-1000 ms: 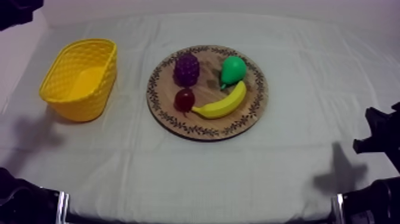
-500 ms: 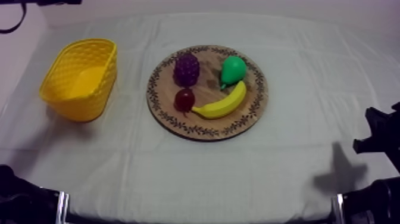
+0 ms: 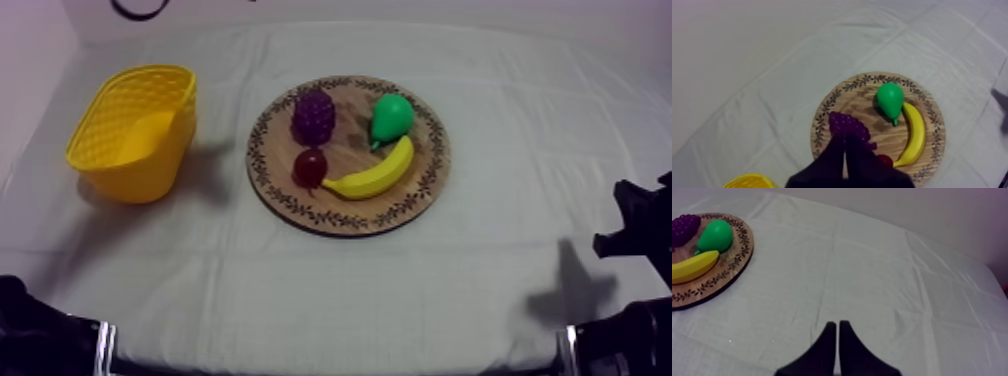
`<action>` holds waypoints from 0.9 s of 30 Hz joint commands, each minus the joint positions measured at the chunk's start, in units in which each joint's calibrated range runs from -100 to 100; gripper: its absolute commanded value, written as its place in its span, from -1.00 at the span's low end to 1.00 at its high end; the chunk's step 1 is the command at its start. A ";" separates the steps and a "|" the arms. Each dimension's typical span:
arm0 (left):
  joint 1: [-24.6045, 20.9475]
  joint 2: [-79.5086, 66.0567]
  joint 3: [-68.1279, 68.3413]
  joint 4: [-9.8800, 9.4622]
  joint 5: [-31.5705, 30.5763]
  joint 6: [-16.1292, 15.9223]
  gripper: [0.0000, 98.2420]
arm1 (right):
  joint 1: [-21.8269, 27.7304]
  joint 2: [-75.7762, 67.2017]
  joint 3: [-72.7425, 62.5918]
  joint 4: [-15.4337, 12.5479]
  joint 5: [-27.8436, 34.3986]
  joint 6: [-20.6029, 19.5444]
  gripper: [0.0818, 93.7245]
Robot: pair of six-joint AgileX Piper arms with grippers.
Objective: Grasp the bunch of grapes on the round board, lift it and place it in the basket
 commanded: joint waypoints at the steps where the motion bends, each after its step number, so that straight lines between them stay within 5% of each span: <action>1: 0.21 4.47 -3.36 0.27 0.46 -0.20 -1.00 | 0.01 -0.02 -0.01 0.01 0.01 0.00 -0.99; 12: 1.83 16.83 -15.04 1.07 7.00 -1.87 -1.00 | 0.01 -0.02 -0.01 0.01 0.01 0.01 -0.99; 21: 1.67 23.67 -23.13 0.87 26.14 -5.10 -1.00 | 0.01 -0.02 -0.01 0.01 0.01 0.01 -0.99; 27: 1.25 27.52 -27.30 0.55 36.57 -4.52 -1.00 | 0.01 -0.02 -0.01 0.01 0.01 0.01 -0.99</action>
